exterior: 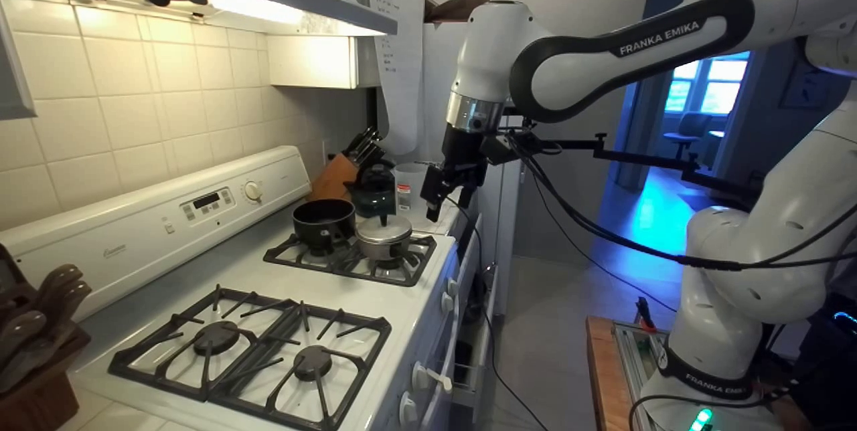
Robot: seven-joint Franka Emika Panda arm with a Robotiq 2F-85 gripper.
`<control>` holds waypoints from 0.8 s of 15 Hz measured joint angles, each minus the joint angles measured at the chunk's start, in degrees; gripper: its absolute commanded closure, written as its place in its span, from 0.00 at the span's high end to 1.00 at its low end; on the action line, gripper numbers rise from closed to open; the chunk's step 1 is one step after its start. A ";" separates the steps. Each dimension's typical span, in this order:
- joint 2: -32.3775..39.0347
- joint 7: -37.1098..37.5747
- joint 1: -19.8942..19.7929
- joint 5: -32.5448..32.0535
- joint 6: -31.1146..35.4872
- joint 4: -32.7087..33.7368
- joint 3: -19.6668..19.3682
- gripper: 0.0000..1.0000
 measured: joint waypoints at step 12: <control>7.12 -2.25 -2.01 2.86 15.08 0.01 -7.66 1.00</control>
